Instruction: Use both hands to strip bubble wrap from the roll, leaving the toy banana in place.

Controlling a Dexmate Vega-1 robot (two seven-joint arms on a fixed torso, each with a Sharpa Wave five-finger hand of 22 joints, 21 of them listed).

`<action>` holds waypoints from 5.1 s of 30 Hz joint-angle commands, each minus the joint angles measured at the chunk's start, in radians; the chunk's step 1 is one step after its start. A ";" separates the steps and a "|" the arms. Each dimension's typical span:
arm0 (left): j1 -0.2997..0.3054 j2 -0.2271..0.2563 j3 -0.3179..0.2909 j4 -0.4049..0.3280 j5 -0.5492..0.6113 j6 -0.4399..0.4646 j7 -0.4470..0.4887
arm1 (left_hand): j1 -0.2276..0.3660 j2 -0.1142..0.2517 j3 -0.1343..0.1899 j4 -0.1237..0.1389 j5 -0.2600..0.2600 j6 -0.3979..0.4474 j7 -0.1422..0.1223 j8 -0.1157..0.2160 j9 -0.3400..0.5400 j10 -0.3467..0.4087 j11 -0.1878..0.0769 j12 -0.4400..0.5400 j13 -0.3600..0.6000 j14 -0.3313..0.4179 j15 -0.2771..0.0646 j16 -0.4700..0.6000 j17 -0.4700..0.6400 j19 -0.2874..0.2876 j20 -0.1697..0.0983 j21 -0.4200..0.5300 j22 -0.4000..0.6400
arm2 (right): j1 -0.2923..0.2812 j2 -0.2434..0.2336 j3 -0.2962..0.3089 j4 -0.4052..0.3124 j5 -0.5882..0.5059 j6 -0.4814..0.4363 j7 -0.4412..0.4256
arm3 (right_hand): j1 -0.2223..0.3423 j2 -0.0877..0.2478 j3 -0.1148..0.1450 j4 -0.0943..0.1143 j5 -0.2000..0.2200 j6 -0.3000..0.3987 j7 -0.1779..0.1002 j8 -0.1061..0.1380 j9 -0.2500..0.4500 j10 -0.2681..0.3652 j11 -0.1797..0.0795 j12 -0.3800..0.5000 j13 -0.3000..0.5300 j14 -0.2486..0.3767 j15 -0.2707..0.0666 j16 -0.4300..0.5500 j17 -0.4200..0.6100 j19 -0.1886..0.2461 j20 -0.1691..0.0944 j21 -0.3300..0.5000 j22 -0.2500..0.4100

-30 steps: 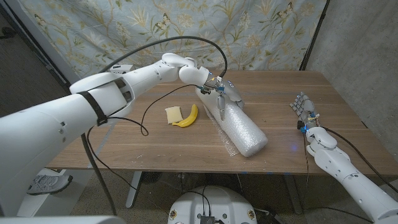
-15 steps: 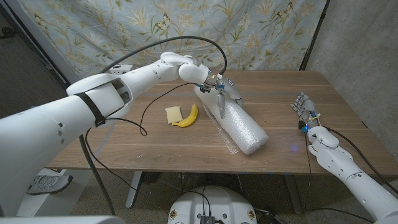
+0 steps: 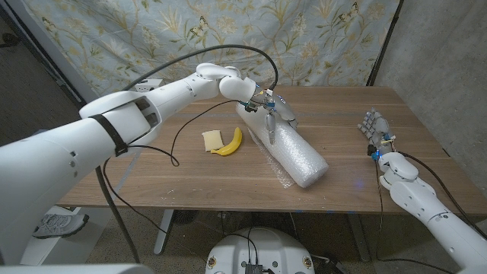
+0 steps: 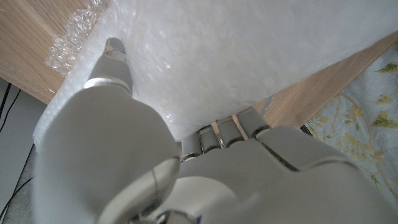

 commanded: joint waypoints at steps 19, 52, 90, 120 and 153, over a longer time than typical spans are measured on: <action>0.033 0.021 -0.059 -0.095 -0.120 0.118 -0.148 | 0.130 0.137 -0.005 0.003 0.005 0.014 0.003 0.004 0.005 0.077 -0.061 0.001 0.180 0.122 -0.124 -0.001 0.025 -0.003 -0.002 0.015 0.004 | -0.035 -0.027 0.022 -0.102 -0.019 -0.004 0.002 | -0.006 0.002 0.006 -0.003 0.001 0.004 0.004 0.005 0.003 -0.001 0.002 0.006 0.005 0.000 0.005 0.008 0.000 0.002 -0.004 0.003 0.004; 0.031 -0.003 -0.118 -0.056 -0.188 0.185 -0.078 | 0.133 0.143 -0.011 0.004 0.005 0.027 0.003 0.010 0.012 0.087 -0.059 -0.003 0.186 0.128 -0.122 -0.004 0.032 -0.011 -0.001 0.028 0.003 | -0.031 -0.035 0.006 -0.109 -0.024 -0.035 0.009 | -0.007 0.000 0.007 -0.004 0.000 -0.001 0.004 0.003 0.003 -0.007 0.002 0.004 0.005 -0.004 0.005 0.007 0.000 -0.002 -0.004 0.003 0.004; 0.092 -0.079 -0.211 -0.047 -0.461 0.368 -0.041 | 0.141 0.164 -0.025 0.005 0.010 0.035 0.020 0.013 0.021 0.102 -0.050 -0.011 0.189 0.132 -0.113 0.012 0.040 -0.019 0.008 0.047 0.003 | -0.033 -0.052 0.016 -0.097 -0.020 -0.037 0.029 | -0.006 0.000 0.009 -0.005 0.000 0.000 0.004 0.004 0.003 -0.008 0.000 0.005 0.005 -0.004 0.007 0.008 0.000 -0.003 -0.004 0.003 0.004; 0.202 -0.068 -0.298 -0.140 -0.711 0.607 -0.065 | 0.153 0.178 -0.035 0.002 0.017 0.034 0.033 0.009 0.031 0.100 -0.033 -0.018 0.194 0.122 -0.099 0.017 0.037 -0.033 0.018 0.062 0.003 | -0.022 -0.062 0.006 -0.097 -0.019 -0.055 0.041 | -0.005 0.001 0.011 -0.006 0.000 0.002 0.005 0.005 0.003 -0.008 0.002 0.005 0.005 -0.003 0.007 0.009 0.000 -0.002 -0.004 0.004 0.004; 0.351 -0.046 -0.407 -0.218 -1.027 0.821 -0.064 | 0.159 0.193 -0.046 0.003 0.028 0.032 0.048 0.006 0.048 0.095 -0.007 -0.022 0.201 0.112 -0.088 0.019 0.022 -0.051 0.030 0.076 0.003 | -0.022 -0.089 -0.002 -0.107 -0.023 -0.080 0.066 | -0.002 0.002 0.013 -0.009 0.000 0.003 0.004 0.005 0.003 -0.007 0.001 0.006 0.005 -0.002 0.006 0.009 -0.001 -0.002 -0.004 0.004 0.004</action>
